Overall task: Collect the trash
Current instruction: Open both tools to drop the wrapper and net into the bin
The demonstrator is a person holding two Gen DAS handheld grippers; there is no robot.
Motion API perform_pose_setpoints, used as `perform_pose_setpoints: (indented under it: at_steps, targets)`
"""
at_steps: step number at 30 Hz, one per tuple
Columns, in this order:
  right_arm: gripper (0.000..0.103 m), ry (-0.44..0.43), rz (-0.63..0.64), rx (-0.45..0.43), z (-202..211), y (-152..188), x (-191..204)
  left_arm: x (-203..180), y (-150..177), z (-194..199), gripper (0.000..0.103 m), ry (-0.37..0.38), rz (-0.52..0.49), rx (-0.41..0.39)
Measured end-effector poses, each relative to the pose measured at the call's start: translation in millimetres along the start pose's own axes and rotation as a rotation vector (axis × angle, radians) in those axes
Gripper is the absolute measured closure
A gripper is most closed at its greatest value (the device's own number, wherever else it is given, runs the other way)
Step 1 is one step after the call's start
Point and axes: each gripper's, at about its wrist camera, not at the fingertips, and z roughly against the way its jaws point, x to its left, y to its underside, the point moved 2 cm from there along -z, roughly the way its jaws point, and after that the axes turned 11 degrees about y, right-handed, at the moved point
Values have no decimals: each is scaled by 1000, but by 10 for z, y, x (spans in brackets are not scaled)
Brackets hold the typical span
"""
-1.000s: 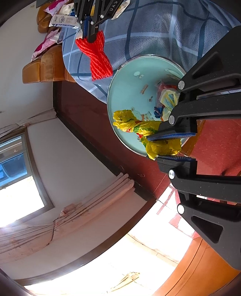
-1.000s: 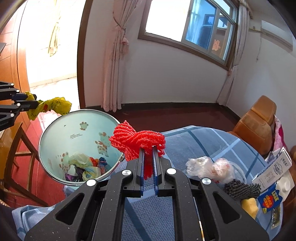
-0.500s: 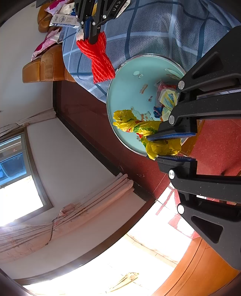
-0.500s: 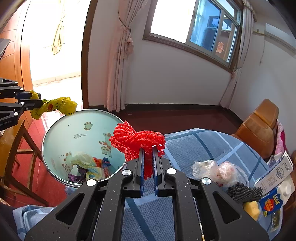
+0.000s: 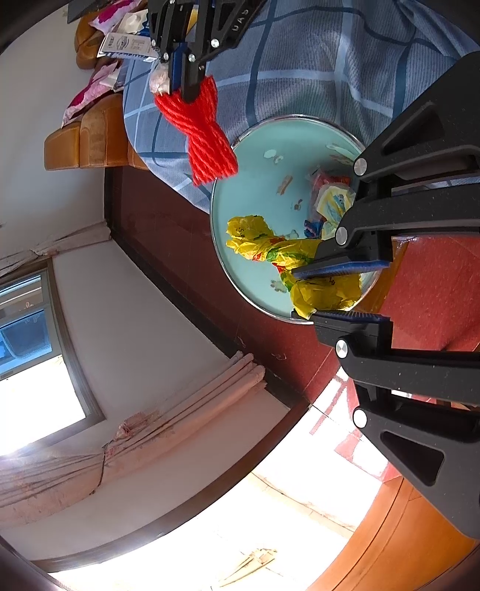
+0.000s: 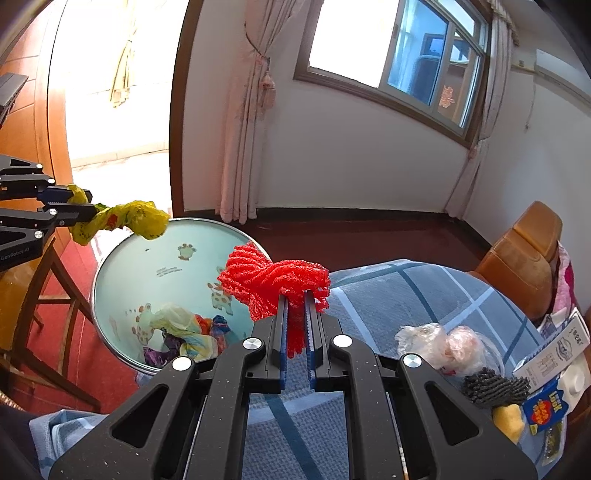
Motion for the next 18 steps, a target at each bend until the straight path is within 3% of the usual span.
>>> perform_pose_setpoints:
  at_steps: [2, 4, 6, 8, 18]
  targets:
    - [90, -21, 4, 7, -15, -3, 25, -3, -3, 3, 71, -1, 0, -3]
    - [84, -33, 13, 11, -29, 0, 57, -20, 5, 4, 69, 5, -4, -3]
    - [69, -42, 12, 20, -47, 5, 77, -31, 11, 1, 66, 6, -4, -3]
    - [63, -45, 10, 19, -46, 6, 77, -30, 13, 4, 60, 1, -1, -5]
    - [56, -23, -1, 17, -24, 7, 38, 15, 6, 26, 41, -8, 21, -15]
